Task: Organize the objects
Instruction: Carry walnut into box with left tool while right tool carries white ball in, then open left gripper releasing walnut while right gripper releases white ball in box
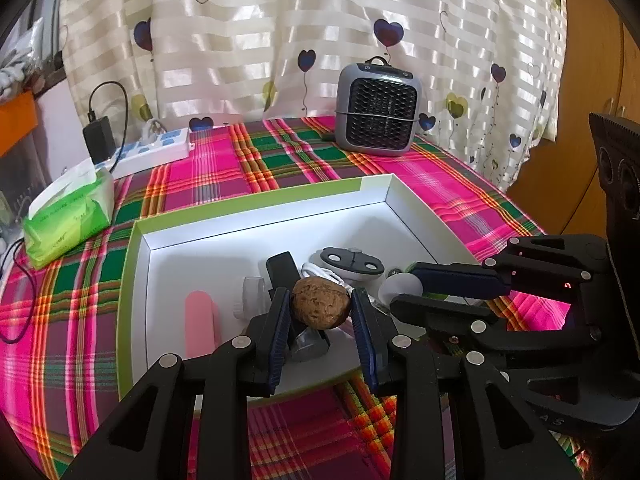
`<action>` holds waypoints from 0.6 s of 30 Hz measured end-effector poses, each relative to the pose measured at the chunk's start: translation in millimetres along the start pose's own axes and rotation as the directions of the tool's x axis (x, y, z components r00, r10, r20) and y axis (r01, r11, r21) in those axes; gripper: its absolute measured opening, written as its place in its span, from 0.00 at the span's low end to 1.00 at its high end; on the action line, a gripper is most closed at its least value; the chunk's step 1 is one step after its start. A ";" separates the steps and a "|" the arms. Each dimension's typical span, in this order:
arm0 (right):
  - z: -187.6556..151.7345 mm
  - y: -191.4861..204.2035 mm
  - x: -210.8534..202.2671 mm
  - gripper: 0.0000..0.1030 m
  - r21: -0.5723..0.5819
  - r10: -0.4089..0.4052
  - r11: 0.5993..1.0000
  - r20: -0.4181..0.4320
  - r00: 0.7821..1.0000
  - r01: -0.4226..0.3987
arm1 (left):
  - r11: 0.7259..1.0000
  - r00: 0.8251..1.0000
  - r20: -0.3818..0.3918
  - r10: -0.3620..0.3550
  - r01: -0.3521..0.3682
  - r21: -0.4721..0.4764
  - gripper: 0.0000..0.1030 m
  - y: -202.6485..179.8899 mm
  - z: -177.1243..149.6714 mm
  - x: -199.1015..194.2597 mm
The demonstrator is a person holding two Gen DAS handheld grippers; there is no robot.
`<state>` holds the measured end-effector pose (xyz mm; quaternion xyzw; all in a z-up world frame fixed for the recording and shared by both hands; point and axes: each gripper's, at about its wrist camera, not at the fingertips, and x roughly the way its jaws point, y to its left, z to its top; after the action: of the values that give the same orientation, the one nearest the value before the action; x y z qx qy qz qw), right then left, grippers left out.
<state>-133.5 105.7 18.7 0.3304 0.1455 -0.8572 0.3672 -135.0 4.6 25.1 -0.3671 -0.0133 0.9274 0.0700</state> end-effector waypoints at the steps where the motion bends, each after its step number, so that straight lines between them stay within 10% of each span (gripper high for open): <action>1: -0.2 -0.4 0.0 0.19 -0.001 0.000 1.000 0.000 1.000 0.000 | 1.000 1.000 -0.001 -0.001 0.001 0.000 0.28 0.1 -0.2 -0.6; 18: -5.1 3.2 -3.2 0.21 -0.028 -0.030 0.999 0.022 0.999 0.030 | 0.999 1.000 -0.003 -0.009 0.010 0.035 0.28 -5.4 -3.2 0.4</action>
<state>-127.2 107.8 17.1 0.3136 0.1587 -0.8639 0.3606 -132.5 9.9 23.0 -0.3672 0.0013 0.9266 0.0809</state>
